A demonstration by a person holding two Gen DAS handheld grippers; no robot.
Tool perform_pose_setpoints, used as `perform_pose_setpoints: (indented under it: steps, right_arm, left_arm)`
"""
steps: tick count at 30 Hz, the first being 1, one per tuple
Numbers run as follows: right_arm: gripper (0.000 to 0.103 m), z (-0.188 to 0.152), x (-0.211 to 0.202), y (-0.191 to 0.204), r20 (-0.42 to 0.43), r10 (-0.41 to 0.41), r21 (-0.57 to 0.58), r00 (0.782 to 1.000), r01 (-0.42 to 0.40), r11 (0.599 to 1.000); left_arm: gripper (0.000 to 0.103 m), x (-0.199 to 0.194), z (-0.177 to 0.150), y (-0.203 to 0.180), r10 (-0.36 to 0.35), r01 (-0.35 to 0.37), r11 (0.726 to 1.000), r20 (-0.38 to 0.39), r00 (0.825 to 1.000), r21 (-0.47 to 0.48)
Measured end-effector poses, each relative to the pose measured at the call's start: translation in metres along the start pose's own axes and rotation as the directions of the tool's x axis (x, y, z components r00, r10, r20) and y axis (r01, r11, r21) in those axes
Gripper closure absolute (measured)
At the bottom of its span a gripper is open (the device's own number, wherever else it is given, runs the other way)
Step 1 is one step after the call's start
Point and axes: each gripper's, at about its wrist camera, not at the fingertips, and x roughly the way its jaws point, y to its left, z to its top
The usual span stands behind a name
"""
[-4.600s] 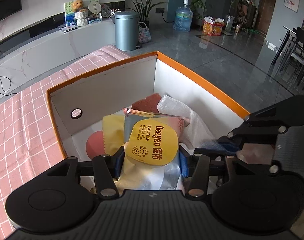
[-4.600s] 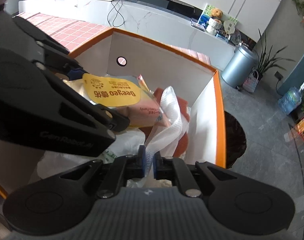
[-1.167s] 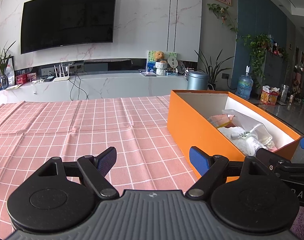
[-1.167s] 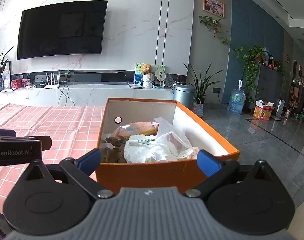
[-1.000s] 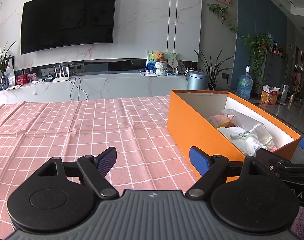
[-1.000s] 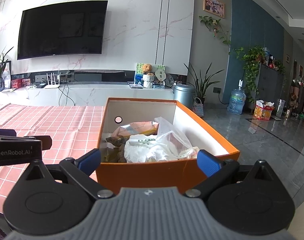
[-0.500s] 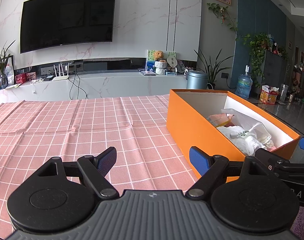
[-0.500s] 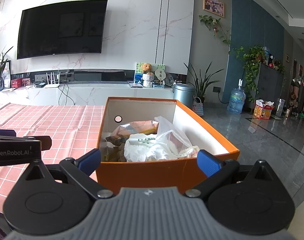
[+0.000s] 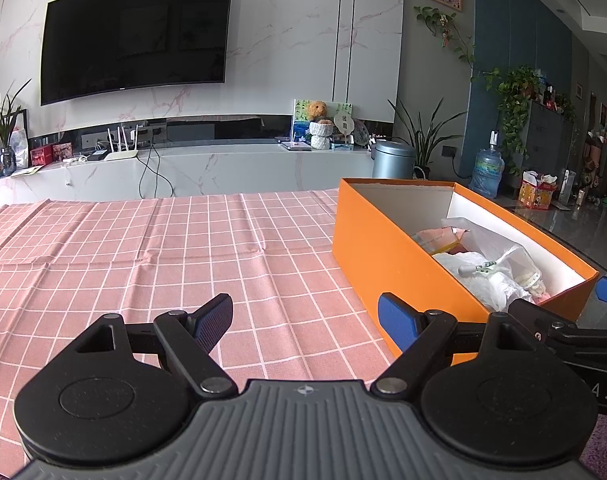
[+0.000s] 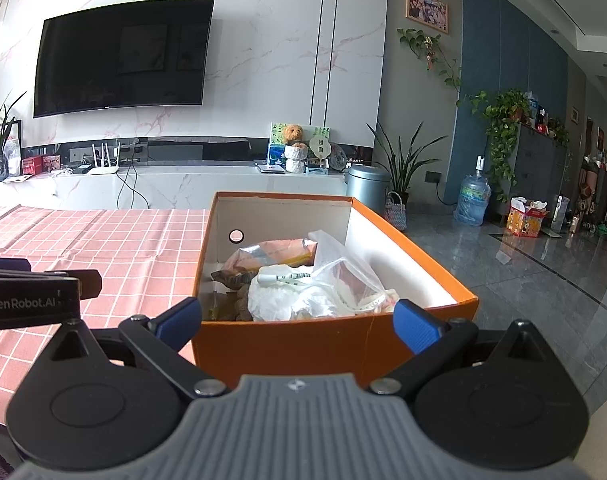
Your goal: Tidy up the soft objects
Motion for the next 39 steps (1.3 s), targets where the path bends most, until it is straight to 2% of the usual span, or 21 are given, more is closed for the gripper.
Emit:
perform_pose_setpoints:
  steps: [39]
  right_arm:
    - [0.003,-0.0006,0.0004,-0.0002,-0.017,-0.003,0.018,1.0,0.004,1.0]
  left_arm:
    - [0.006,-0.0056,0.0046,-0.0005,0.012,-0.013,1.0,0.013,1.0,0.021]
